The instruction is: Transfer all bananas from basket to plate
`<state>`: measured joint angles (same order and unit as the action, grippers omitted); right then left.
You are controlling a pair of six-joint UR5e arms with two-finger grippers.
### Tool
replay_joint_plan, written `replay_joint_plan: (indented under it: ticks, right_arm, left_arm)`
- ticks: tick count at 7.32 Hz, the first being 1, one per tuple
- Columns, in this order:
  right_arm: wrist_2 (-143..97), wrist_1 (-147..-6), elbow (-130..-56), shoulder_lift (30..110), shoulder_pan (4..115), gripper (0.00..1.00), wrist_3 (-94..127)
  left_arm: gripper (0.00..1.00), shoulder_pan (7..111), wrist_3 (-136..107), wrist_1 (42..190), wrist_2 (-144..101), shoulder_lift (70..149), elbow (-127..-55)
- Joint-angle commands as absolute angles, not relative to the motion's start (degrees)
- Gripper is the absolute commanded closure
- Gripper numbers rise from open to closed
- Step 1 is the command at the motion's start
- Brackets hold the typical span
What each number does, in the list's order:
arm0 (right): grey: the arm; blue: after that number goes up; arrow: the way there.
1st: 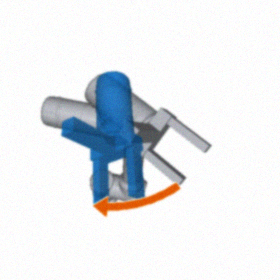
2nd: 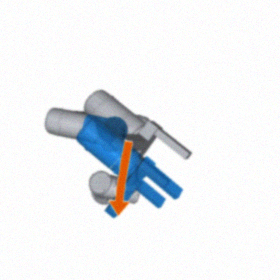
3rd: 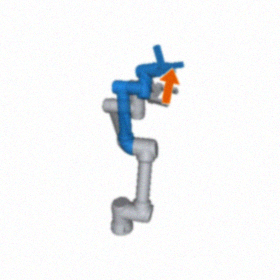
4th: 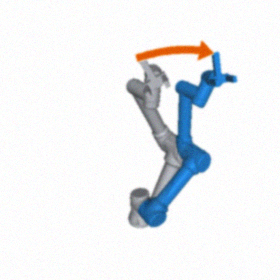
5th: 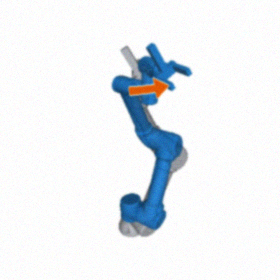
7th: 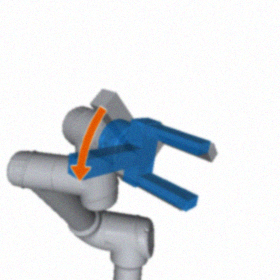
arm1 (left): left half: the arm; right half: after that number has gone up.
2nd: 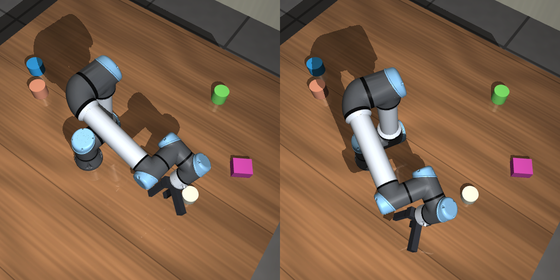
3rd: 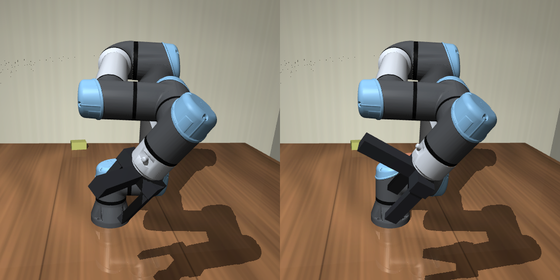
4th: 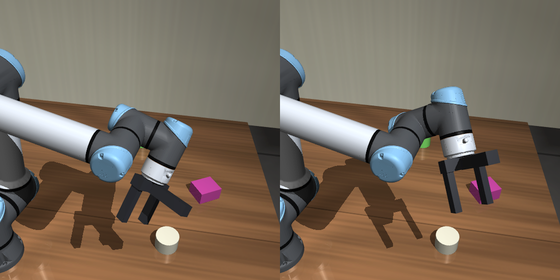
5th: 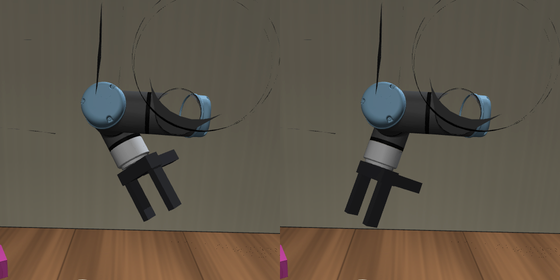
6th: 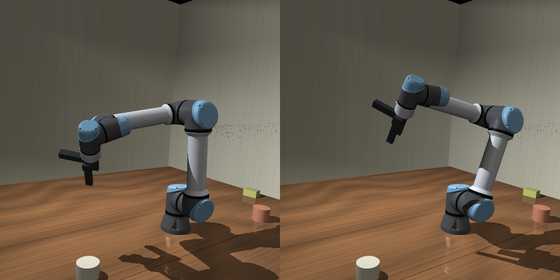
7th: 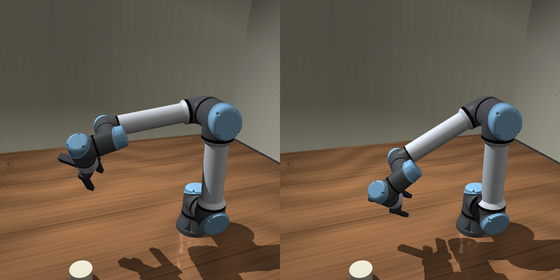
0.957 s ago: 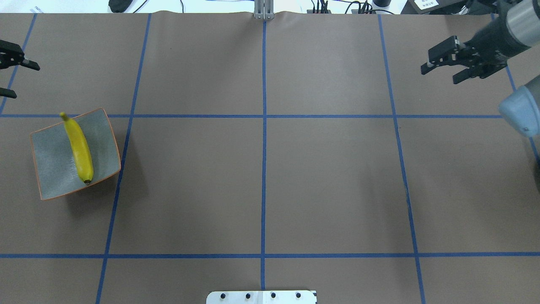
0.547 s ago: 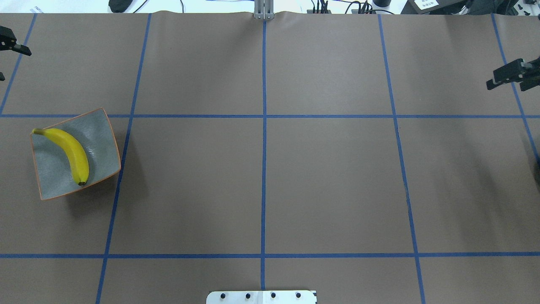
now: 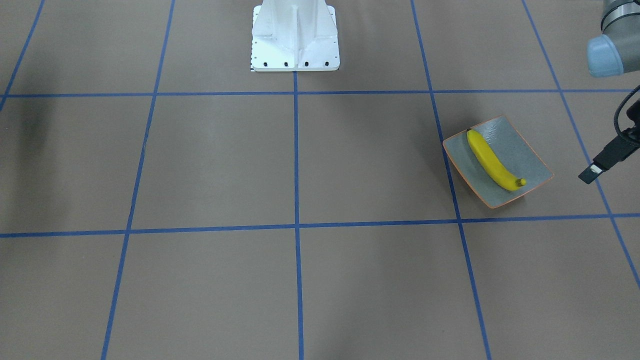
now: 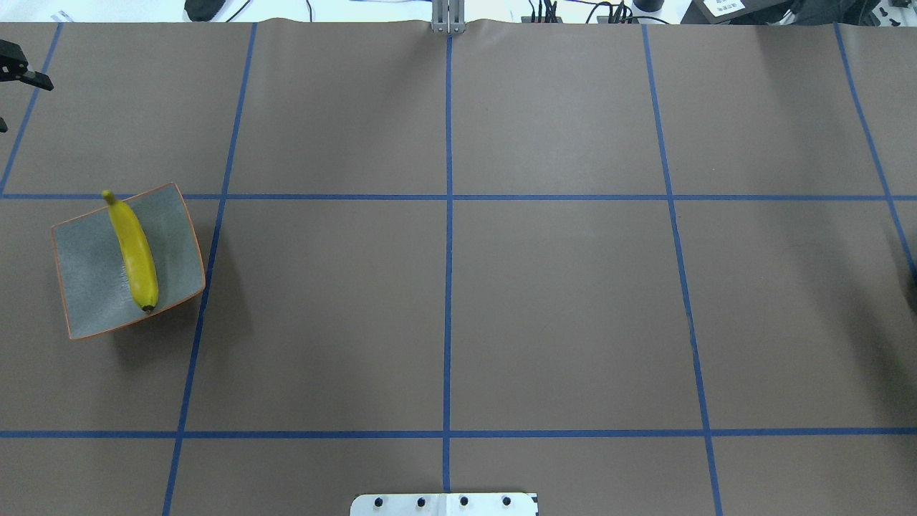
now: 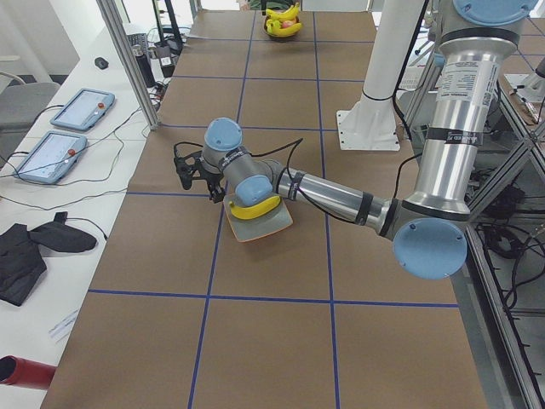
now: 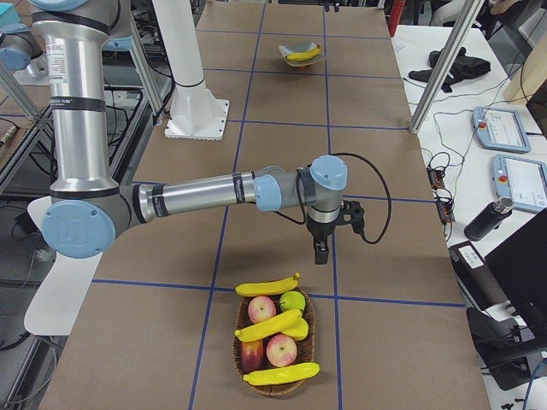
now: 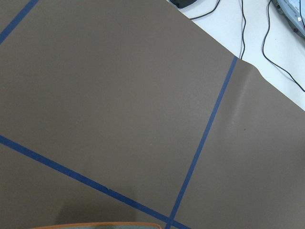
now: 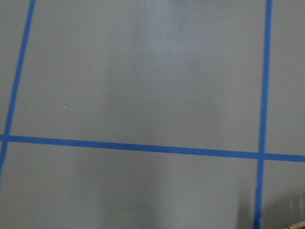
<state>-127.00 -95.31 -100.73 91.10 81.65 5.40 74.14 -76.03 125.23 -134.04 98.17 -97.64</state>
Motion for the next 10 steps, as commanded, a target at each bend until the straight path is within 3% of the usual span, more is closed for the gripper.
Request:
replay_joint_plan:
  ticks: [1, 3, 5, 10]
  right_arm:
    - [-126.3, -97.7, -102.8, 96.7, 82.1, 0.00, -1.3]
    - [-121.9, -98.2, -101.2, 97.6, 82.5, 0.00, -14.8]
    - [-121.7, -97.6, -94.0, 96.0, 84.7, 0.00, -23.2]
    - [-122.1, -97.6, -88.9, 96.3, 84.9, 0.00, -24.1]
  left_arm:
    - [0.00, 73.9, -76.0, 125.2, -134.0, 98.3, -97.6]
    - [0.00, 73.8, -76.0, 125.2, -133.9, 98.6, -97.6]
    - [0.00, 73.7, -76.0, 125.2, -134.0, 99.0, -97.6]
    - [0.00, 73.7, -76.0, 125.3, -133.9, 99.6, -97.6]
